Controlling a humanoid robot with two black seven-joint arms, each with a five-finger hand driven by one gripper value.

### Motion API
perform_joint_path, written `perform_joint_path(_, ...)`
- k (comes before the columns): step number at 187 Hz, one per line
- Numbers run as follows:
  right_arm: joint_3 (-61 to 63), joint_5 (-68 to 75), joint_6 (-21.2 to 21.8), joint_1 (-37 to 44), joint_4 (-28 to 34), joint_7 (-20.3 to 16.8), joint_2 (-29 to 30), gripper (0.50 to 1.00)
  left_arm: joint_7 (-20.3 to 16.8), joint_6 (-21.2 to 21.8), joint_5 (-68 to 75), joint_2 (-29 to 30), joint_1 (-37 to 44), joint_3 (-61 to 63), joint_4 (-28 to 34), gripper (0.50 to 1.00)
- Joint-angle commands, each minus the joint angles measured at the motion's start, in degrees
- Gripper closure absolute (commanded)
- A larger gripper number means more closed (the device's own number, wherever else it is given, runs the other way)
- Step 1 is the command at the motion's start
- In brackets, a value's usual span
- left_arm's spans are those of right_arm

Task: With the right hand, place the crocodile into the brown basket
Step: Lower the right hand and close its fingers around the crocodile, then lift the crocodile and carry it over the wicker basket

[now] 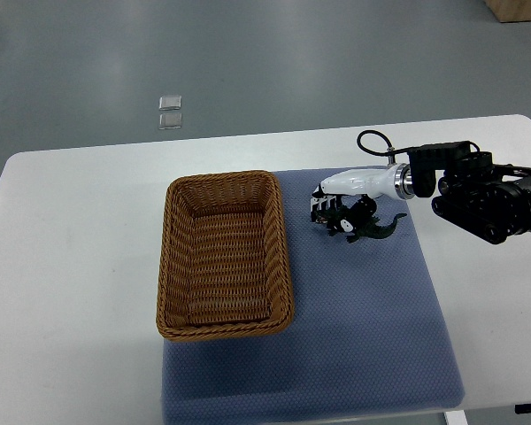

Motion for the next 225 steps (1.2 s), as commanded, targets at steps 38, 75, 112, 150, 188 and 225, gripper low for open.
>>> perform_joint_path(38,0.10,0.19,-0.01,0.25,0.00,0.93,-0.13,1.000,0.00,0.00,0.00,0.00,0.00,0.00,0.00,0.500)
perform_joint_path(75,0.10,0.28,-0.01,1.04,0.00,1.54,-0.31,1.000,0.00,0.00,0.00,0.00,0.00,0.00,0.00,0.500)
perform_joint_path(112,0.19,0.37,0.08,2.71,0.00,2.07,-0.40,1.000,0.00,0.00,0.00,0.00,0.00,0.00,0.00,0.500)
perform_joint_path(150,0.89,0.81,0.35,5.34,0.00,2.69,-0.84,1.000,0.00,0.00,0.00,0.00,0.00,0.00,0.00,0.500)
perform_joint_path(188,0.89,0.81,0.70,8.07,0.00,3.65,-0.13,1.000,0.00,0.00,0.00,0.00,0.00,0.00,0.00,0.500)
perform_joint_path(225,0.89,0.81,0.96,10.79,0.26,3.65,2.77,1.000,0.00,0.00,0.00,0.00,0.00,0.00,0.00,0.500)
